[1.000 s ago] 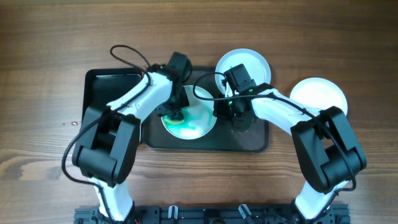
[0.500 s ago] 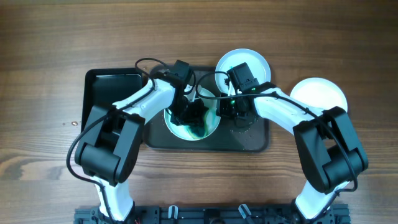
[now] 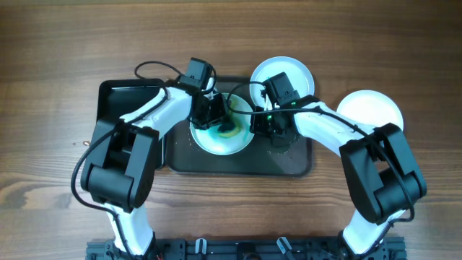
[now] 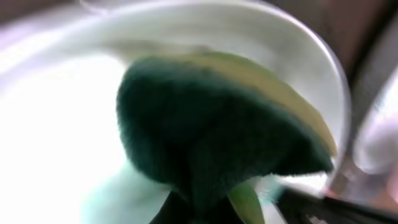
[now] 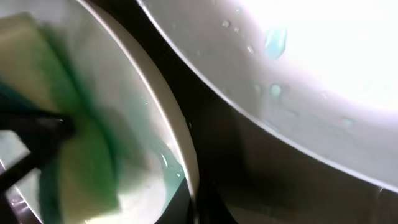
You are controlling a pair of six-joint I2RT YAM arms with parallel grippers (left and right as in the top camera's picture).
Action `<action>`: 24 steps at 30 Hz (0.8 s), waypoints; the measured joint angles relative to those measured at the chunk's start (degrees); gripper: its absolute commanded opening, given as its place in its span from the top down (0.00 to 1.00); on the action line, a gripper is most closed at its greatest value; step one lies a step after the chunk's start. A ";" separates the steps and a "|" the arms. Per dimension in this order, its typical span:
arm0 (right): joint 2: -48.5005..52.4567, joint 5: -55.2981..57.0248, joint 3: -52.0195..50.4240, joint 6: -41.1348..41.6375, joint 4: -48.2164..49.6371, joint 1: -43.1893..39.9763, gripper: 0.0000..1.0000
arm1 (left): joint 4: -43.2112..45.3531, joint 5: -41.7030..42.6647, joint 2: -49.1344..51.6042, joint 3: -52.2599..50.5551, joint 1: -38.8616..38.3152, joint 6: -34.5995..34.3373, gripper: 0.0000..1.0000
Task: Clean dirty plates on tray and stack at the side
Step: 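Scrub the plate rim area with the sponge while right gripper holds it, then lift the sponge off with left gripper and raise the plate with right gripper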
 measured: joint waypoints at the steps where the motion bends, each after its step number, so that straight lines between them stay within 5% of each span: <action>1: 0.00 0.00 0.00 0.00 -0.02 0.00 0.95 | -3.06 -4.46 -0.31 1.38 0.02 -0.83 0.96; 10: 0.00 -0.07 0.00 -0.11 -0.11 0.00 0.96 | -24.37 -24.13 -0.98 13.77 1.14 1.16 0.96; 18: -2.47 3.43 -0.31 -2.82 -4.90 0.87 0.95 | -30.75 -25.81 -1.44 17.81 2.40 4.50 0.96; 24: -13.84 18.84 -0.74 -5.20 -10.40 6.80 0.96 | -29.81 -24.72 -1.44 17.81 2.49 6.16 0.96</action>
